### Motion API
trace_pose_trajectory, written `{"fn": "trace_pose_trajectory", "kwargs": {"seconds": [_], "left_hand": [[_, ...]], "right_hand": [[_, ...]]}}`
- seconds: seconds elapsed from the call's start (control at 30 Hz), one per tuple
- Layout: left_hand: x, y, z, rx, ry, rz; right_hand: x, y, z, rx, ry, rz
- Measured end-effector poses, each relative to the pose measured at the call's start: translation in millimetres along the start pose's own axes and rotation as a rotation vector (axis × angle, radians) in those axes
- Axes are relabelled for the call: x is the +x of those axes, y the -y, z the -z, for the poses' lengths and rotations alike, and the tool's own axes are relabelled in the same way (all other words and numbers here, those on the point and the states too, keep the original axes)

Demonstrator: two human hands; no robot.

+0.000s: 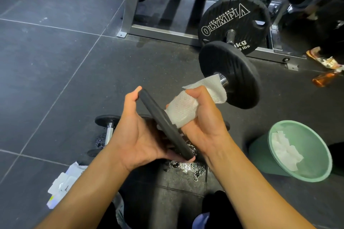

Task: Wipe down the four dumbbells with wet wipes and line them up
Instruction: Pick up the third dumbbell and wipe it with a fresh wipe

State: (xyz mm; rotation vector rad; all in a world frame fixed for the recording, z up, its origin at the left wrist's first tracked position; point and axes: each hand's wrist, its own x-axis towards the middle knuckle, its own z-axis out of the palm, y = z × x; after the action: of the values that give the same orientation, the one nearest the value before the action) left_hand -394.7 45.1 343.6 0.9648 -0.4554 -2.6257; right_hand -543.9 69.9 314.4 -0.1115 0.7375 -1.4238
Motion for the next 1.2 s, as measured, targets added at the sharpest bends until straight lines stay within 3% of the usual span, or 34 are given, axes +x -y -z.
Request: {"fn": "trace_pose_trajectory", "kwargs": {"seconds": [0.1, 0.17, 0.27, 0.3, 0.37, 0.4, 0.43, 0.5, 0.6, 0.67, 0.73, 0.83, 0.93, 1.0, 1.1, 1.17, 1.2], "left_hand": [[6.1, 7.7, 1.4, 0.12, -0.106, -0.339], [3.4, 8.7, 3.0, 0.502, -0.108, -0.752], [4.5, 10.7, 17.3, 1.446, -0.103, -1.243], [4.1, 10.4, 19.0, 1.656, -0.11, -1.386], [7.2, 13.9, 22.2, 1.824, -0.138, -1.575], [6.8, 15.6, 21.3, 1.805, -0.139, -1.575], [7.4, 15.5, 22.9, 1.71, -0.124, -1.502], [2.7, 12.5, 15.6, 1.303, -0.144, -1.202], [-2.2, 5.8, 1.2, 0.407, -0.113, -0.569], [-0.5, 2.3, -2.0, 0.116, 0.003, -0.143], [1.7, 6.3, 5.6, -0.062, 0.07, 0.037], [0.7, 7.8, -0.9, -0.121, 0.074, 0.012], [2.2, 16.1, -8.8, 0.164, -0.067, -0.407], [-1.0, 16.5, -13.2, 0.609, -0.168, -0.791], [7.3, 20.4, 12.8, 1.508, -0.179, -1.321], [12.3, 21.2, 22.7, 1.834, -0.186, -1.565], [13.9, 22.0, 23.0, 1.864, -0.199, -1.604]], "right_hand": [[4.6, 2.7, -1.7, 0.028, 0.005, -0.008], [9.7, 1.4, -0.2, 0.021, -0.003, -0.02], [12.7, -4.1, 5.1, 0.036, -0.021, -0.11], [12.6, -5.9, 5.8, 0.051, -0.03, -0.15], [10.5, -6.9, 3.5, 0.066, -0.05, -0.173], [9.6, -6.3, 1.5, 0.064, -0.047, -0.163], [9.8, -5.9, 0.9, 0.058, -0.042, -0.136], [10.1, -4.1, 0.1, 0.042, -0.034, -0.078], [6.1, 0.4, -4.0, 0.065, 0.027, -0.099], [2.5, 2.6, -5.6, 0.065, 0.04, -0.087], [-2.0, 4.7, -6.4, 0.056, 0.031, -0.07], [-0.3, 5.8, -6.1, 0.075, -0.014, -0.053], [8.1, 6.9, -2.2, 0.06, -0.081, -0.06], [12.5, 7.1, -0.3, 0.012, -0.1, -0.039], [16.5, 3.6, 5.8, 0.001, -0.101, -0.04], [14.5, 2.2, 5.9, 0.0, -0.126, -0.068], [13.5, 2.1, 5.0, -0.004, -0.125, -0.076]]}}
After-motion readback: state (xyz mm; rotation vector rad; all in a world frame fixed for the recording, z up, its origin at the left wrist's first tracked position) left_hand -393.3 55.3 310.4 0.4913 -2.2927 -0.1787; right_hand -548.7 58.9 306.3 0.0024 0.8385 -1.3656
